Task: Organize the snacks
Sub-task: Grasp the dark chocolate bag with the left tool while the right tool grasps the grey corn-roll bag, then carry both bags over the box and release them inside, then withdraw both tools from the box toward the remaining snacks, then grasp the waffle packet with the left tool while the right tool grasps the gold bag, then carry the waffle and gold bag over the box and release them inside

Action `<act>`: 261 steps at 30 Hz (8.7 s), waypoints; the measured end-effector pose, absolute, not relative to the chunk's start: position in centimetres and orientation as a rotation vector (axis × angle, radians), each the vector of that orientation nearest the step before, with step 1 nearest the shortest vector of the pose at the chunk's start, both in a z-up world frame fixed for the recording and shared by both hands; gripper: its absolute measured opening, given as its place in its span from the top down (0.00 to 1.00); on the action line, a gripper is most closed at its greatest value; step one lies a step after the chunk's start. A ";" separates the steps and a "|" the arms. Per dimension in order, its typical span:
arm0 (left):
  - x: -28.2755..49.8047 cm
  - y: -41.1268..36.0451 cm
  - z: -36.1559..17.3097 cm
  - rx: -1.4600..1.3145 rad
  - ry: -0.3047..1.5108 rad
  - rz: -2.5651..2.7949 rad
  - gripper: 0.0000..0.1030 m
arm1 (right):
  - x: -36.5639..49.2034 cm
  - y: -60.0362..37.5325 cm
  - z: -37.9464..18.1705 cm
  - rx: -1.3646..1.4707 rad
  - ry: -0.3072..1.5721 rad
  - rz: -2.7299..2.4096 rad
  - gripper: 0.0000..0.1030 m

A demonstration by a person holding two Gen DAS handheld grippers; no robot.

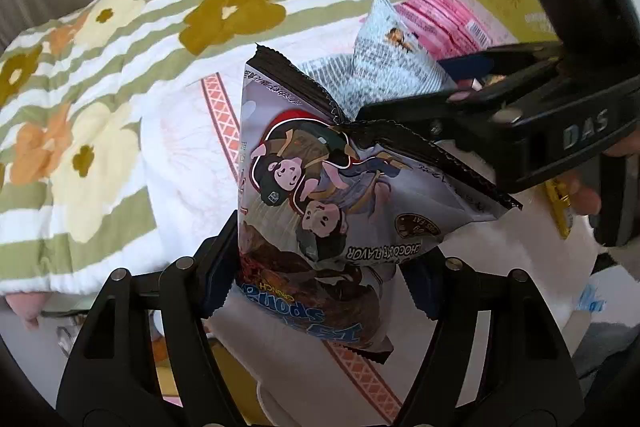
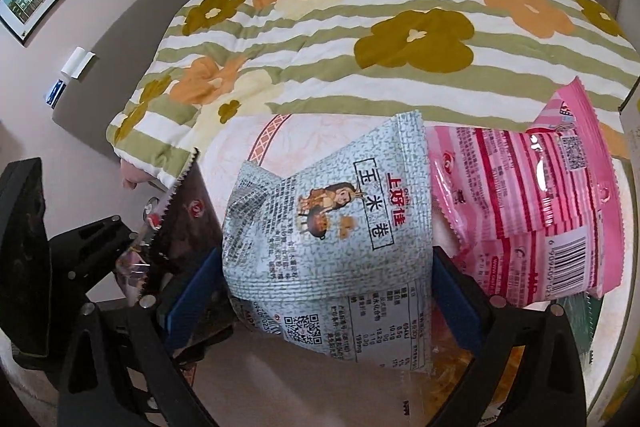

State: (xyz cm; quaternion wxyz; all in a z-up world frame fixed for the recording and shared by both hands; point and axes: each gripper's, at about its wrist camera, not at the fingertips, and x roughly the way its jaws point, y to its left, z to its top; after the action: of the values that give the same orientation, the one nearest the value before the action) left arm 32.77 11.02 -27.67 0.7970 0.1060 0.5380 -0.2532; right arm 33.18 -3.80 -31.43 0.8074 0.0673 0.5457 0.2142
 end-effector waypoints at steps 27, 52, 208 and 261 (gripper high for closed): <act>31.5 11.3 -20.2 0.228 1.055 -0.515 0.33 | 29.8 -6.7 -21.8 0.203 1.014 0.409 0.34; 28.5 -17.7 -10.2 0.197 0.913 -0.574 0.33 | 22.5 -36.4 -11.7 0.254 0.843 0.260 0.34; 29.7 -9.1 -28.4 0.615 1.104 -0.943 0.28 | 14.7 -21.2 -32.6 0.760 1.031 -0.432 0.13; 32.4 -20.5 -10.6 0.082 0.959 -0.556 0.28 | 20.6 -42.1 -12.0 0.305 0.842 0.122 0.52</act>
State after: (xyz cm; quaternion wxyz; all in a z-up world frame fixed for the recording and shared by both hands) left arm 32.43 -20.49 -10.56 0.8496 0.0387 0.4550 -0.2640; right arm 20.58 -42.05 -11.95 0.8996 0.1473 0.4070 0.0587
